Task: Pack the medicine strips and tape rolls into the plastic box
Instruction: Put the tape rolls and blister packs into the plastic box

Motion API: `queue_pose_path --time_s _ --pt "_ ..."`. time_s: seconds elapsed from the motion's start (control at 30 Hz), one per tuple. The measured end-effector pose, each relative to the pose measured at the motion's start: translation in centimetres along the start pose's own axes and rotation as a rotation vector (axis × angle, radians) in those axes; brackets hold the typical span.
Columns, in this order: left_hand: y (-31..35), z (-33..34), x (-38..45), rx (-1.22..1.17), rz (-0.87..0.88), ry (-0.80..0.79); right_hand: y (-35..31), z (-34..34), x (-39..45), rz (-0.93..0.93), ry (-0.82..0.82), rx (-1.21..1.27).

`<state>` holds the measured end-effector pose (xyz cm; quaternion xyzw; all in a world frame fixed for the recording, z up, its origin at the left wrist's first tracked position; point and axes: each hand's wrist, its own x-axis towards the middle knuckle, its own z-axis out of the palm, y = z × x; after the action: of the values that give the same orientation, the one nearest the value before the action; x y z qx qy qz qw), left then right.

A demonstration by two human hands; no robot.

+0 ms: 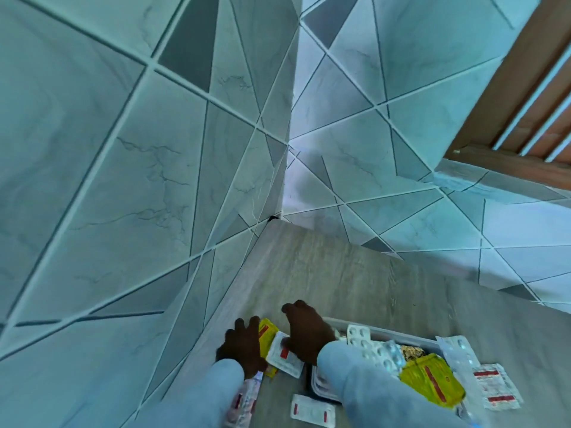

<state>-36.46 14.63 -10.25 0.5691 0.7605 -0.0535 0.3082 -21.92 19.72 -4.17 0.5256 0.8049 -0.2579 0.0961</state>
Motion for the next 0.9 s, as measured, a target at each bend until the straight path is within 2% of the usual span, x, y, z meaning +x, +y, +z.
queue_pose_path --time_s 0.13,0.33,0.43,0.53,0.67,0.8,0.9 --pt "-1.1 0.1 0.1 -0.03 0.032 -0.035 -1.5 2.7 1.3 0.047 -0.18 -0.186" --pt "-2.6 0.9 -0.1 -0.172 0.088 -0.055 -1.9 5.0 2.5 0.056 -0.131 -0.261" --pt "-3.3 0.7 0.6 -0.258 0.095 -0.051 -2.0 4.9 3.4 0.114 -0.132 -0.156" --pt "-4.2 -0.3 1.1 -0.32 0.125 -0.067 -1.7 5.1 4.2 0.2 -0.148 0.052" --pt "-5.2 -2.5 1.7 -0.412 0.105 -0.013 -2.1 4.5 4.8 0.111 -0.127 0.192" --pt "-4.0 -6.1 2.1 -0.675 0.125 0.104 -2.2 1.2 4.2 0.048 0.009 0.358" --pt "0.3 -9.2 1.5 -0.875 0.164 0.079 0.0 -2.1 1.8 0.019 0.198 0.514"
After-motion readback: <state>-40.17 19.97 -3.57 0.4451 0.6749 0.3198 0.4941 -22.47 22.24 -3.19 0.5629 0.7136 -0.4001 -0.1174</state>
